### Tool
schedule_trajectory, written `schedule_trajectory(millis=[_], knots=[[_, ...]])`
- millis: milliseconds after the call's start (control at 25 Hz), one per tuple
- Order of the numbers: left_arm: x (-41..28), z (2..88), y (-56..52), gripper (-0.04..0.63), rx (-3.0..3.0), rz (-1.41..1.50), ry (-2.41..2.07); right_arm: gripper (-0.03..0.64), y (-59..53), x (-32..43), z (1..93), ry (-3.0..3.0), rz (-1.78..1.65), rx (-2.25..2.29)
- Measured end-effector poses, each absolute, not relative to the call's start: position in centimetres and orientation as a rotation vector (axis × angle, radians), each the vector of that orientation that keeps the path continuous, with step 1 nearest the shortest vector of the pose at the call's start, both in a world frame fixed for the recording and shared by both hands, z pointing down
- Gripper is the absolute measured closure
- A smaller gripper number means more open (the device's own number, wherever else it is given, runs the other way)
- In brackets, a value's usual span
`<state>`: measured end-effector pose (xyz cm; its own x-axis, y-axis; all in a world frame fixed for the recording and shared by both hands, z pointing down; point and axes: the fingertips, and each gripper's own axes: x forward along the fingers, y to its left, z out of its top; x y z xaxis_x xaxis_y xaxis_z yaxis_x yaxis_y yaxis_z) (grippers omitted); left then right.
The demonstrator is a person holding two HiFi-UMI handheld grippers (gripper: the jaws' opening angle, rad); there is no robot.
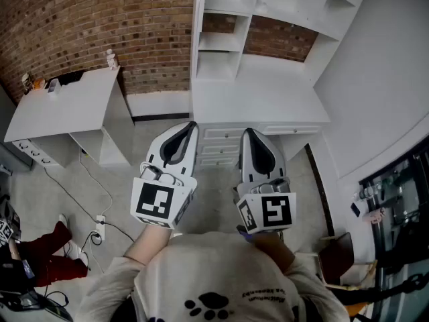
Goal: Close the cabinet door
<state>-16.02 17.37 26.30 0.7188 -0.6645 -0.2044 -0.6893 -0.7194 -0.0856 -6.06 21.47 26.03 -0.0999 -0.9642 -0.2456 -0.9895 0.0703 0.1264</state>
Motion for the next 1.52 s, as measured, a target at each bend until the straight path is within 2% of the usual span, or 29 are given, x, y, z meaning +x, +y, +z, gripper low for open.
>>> schedule_trajectory(millis=[1080, 1520], knots=[[-19.3, 30.7, 16.6, 0.588, -2.909, 0.231, 0.990, 0.606, 21.8, -9.7, 29.2, 2.152, 0.282, -2.055], [-17.1, 29.8, 12.0, 0.588, -2.858, 0.276, 1.013, 0.606, 17.0, -7.4, 28.1, 2.164, 0.348, -1.991]])
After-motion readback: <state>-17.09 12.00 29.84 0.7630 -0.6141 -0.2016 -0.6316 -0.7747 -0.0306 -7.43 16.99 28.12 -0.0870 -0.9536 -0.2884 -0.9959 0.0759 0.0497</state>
